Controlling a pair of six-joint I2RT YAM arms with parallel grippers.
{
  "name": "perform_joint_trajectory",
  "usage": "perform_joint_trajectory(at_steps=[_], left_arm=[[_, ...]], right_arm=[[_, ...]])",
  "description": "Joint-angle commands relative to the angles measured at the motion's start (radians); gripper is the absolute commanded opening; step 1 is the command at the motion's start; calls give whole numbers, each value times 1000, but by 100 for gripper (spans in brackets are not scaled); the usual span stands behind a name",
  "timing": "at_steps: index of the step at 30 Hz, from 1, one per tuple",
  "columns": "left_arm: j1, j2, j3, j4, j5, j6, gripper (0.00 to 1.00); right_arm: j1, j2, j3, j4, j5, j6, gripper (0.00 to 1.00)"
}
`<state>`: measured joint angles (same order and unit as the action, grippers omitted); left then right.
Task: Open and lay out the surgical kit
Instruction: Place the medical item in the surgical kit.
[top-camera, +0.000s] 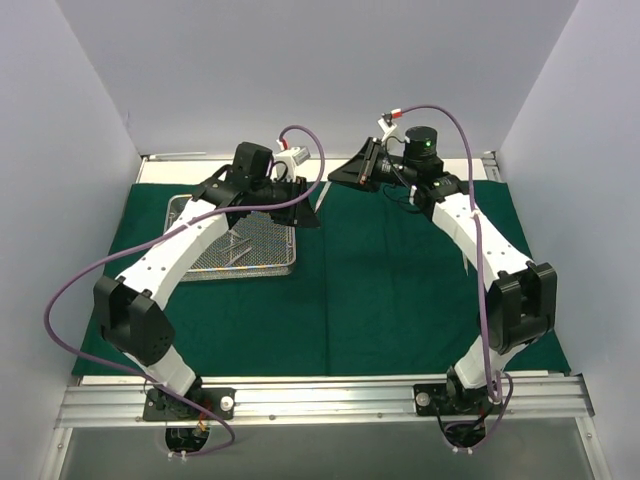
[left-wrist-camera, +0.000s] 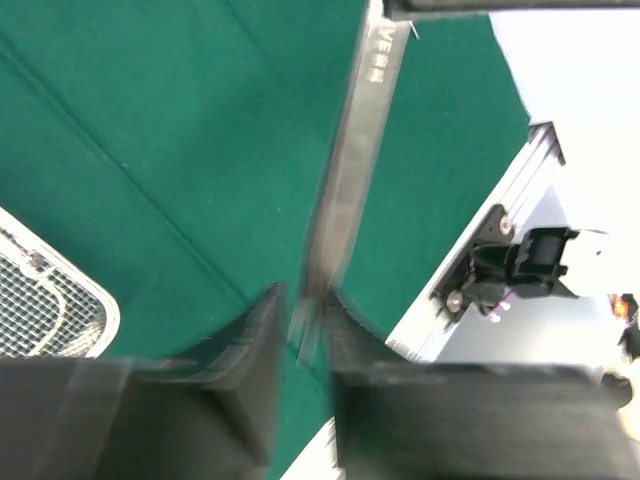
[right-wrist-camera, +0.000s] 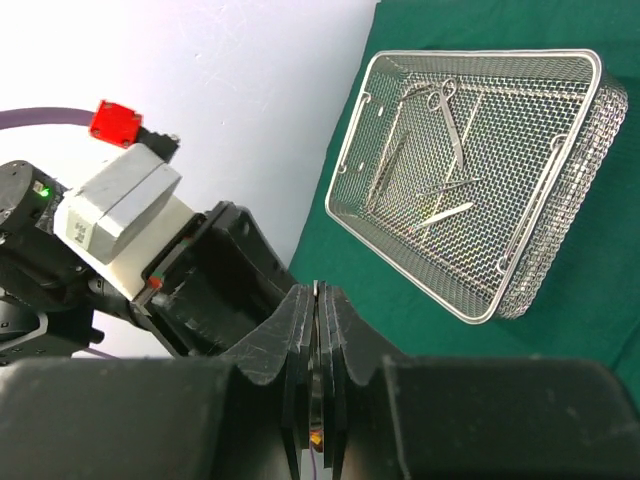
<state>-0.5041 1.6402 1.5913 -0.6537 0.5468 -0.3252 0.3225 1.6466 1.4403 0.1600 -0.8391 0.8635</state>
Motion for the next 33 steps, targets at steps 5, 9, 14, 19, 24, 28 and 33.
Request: perform_joint_trajectory(at_steps=[5, 9, 14, 19, 24, 28, 33], left_arm=[[1, 15, 72, -64, 25, 48, 2], [12, -37, 46, -107, 87, 40, 2], [7, -111, -92, -86, 162, -35, 2], [-1, -218, -264, -11, 261, -135, 2], [-14, -328, -414, 58, 344, -212, 2], [-28, -388, -490, 88, 393, -264, 2], [-80, -471, -559, 158, 432, -337, 2]], right_arm=[[-3, -70, 58, -133, -19, -44, 15], [9, -59, 248, -621, 249, -641, 61], [238, -214, 128, -653, 636, -1090, 69], [337, -421, -72, -596, 662, -1457, 73], [349, -510, -89, -762, 534, -1808, 67], [435, -522, -46, -884, 521, -1940, 57], [610, -515, -50, -873, 592, -1934, 57]])
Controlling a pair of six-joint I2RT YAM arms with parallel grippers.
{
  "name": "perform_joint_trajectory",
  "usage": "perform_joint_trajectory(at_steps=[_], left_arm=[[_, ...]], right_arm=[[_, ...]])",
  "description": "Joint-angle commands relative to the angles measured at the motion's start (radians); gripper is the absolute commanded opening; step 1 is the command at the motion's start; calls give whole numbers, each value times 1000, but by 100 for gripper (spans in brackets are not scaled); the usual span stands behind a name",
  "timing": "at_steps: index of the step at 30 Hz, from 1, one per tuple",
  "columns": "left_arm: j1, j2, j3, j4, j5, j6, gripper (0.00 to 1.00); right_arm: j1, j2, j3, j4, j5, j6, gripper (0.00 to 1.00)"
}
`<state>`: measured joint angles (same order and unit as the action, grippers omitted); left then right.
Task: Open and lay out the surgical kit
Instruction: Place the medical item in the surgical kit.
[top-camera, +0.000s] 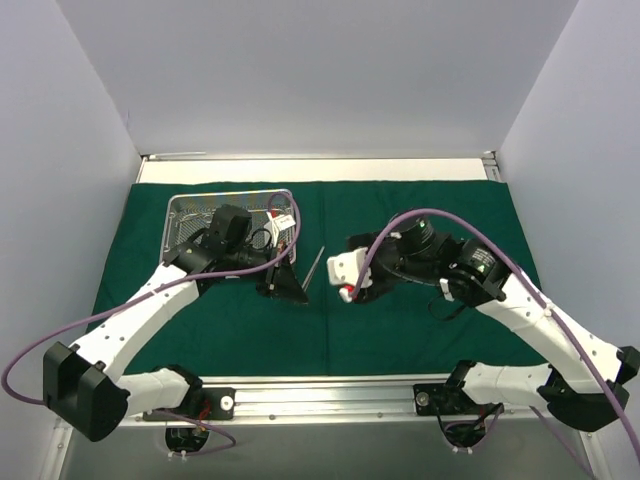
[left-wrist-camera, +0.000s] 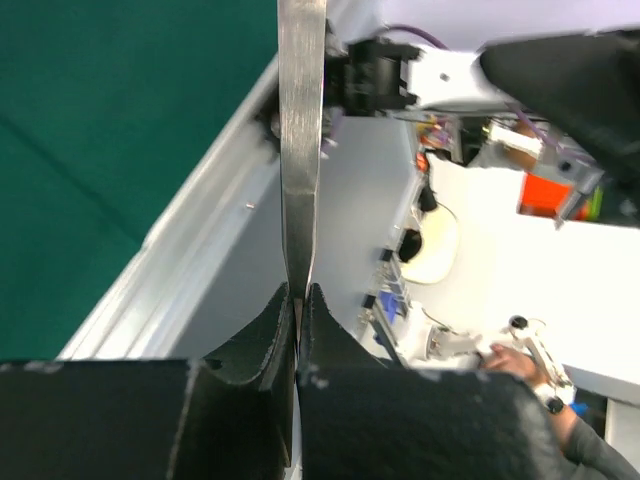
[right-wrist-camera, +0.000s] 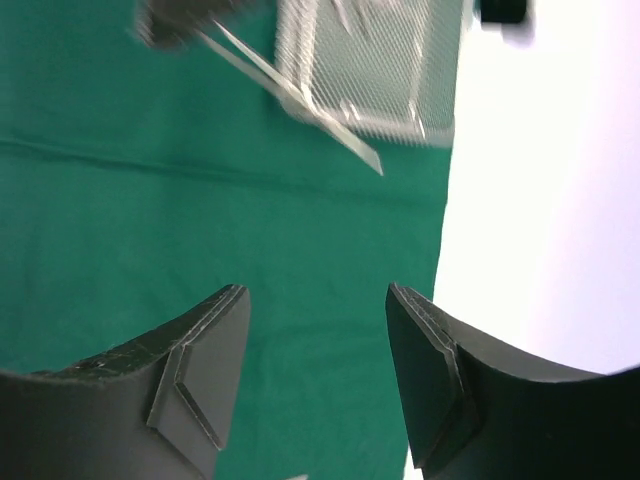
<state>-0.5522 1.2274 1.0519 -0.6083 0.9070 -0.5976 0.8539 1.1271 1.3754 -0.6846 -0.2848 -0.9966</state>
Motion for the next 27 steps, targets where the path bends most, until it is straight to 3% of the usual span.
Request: perform_joint_trajectory(at_steps=[1, 9, 18, 27], left_arm=[[-40, -69, -33, 131, 78, -100, 2], [-103, -111, -93, 119, 107, -125, 2], [-127, -134, -92, 42, 121, -102, 2], [-153, -154, -72, -27, 135, -74, 2]], right_arm=[[106, 10, 11, -21, 48, -67, 57], [304, 62, 27, -50, 144, -82, 54], [312, 91, 7, -70, 199, -181, 43], [320, 115, -4, -52, 207, -197, 41]])
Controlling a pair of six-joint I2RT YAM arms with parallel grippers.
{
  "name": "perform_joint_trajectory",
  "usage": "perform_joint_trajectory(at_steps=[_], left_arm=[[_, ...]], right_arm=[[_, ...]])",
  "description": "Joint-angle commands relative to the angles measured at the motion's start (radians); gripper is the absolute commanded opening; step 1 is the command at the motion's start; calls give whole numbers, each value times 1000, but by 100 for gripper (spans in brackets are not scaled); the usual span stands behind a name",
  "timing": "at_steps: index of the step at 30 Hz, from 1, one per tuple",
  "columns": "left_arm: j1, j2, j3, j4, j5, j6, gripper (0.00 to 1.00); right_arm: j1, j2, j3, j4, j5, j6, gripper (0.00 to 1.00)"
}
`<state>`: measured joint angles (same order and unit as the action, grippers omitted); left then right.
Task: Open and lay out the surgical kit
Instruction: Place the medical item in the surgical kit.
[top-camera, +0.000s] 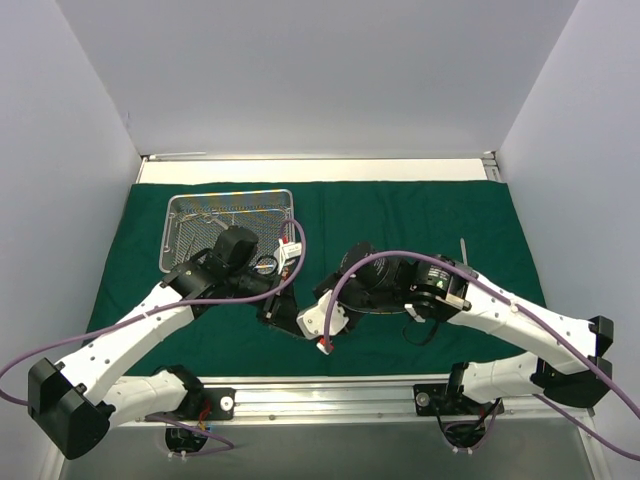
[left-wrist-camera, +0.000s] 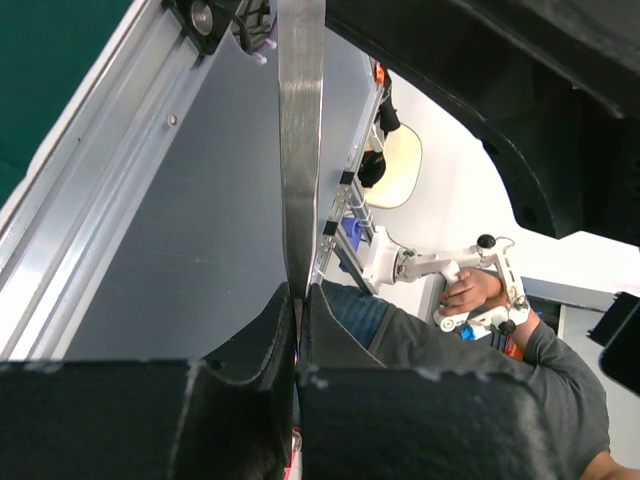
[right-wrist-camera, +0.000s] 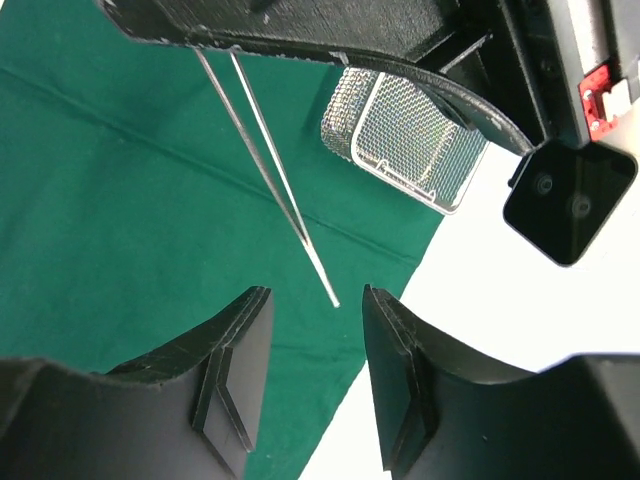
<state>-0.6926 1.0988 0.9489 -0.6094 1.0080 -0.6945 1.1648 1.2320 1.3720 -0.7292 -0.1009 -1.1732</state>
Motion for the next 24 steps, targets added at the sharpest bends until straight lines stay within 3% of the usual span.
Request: perform_joint_trajectory(at_steps=[1, 13, 20, 24], left_arm=[[-21, -24, 31, -26, 35, 24, 2], [-54, -33, 16, 20, 27, -25, 2], [-62, -11, 31, 20, 35, -16, 2], [-64, -7, 44, 29, 29, -23, 2]], right_arm=[[9, 12, -1, -7, 20, -22, 40], [32, 15, -27, -16, 3, -23, 34], [33, 9, -42, -22, -10, -8, 9], [33, -2, -60, -12, -13, 10, 0]])
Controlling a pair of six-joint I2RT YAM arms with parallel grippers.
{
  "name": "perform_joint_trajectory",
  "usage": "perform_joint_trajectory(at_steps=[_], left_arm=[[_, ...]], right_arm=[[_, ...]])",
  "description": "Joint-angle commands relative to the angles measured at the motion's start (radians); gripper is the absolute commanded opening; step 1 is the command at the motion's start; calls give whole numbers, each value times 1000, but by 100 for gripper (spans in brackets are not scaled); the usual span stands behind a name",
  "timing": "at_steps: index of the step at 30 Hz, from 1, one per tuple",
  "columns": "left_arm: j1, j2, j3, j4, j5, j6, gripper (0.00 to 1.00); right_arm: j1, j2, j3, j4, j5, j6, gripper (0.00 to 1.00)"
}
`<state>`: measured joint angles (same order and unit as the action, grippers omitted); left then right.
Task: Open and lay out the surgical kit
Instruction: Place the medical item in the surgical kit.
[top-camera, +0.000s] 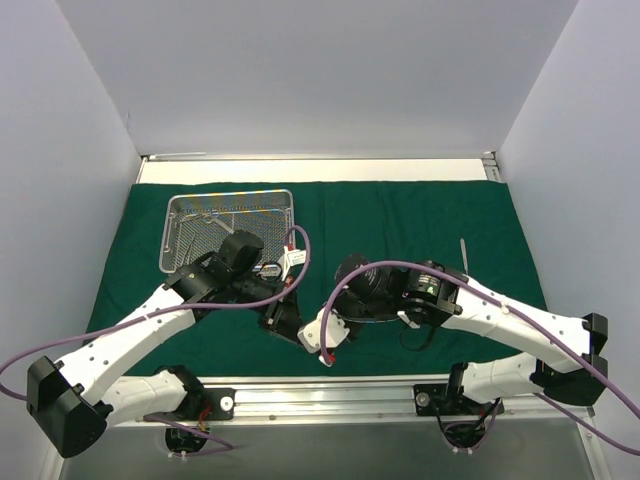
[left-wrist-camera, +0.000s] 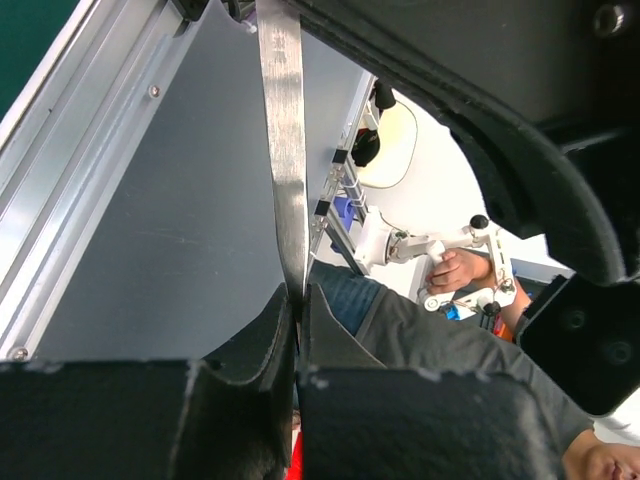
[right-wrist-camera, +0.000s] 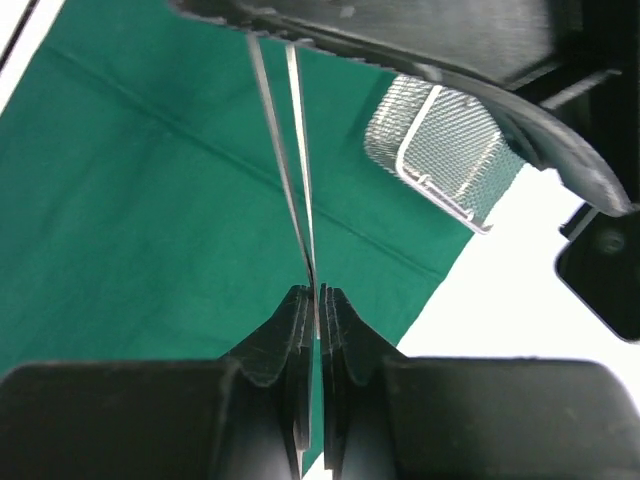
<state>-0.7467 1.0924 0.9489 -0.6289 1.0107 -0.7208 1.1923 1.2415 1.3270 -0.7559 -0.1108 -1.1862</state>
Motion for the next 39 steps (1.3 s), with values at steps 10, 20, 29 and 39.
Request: perform_joint_trajectory(at_steps=[10, 20, 29, 39], left_arm=[[44, -20, 73, 5, -67, 85, 92], [385, -25, 306, -319, -566, 385, 94], [478, 76, 376, -334, -618, 477, 94], [561, 139, 353, -223, -511, 402, 94]], right_arm=[[-103, -76, -116, 96, -18, 174, 0], [-633, -168, -334, 344, -58, 477, 0], [-1080, 199, -219, 409, -1, 966, 0], [-1251, 487, -124, 365, 118, 1022, 0]])
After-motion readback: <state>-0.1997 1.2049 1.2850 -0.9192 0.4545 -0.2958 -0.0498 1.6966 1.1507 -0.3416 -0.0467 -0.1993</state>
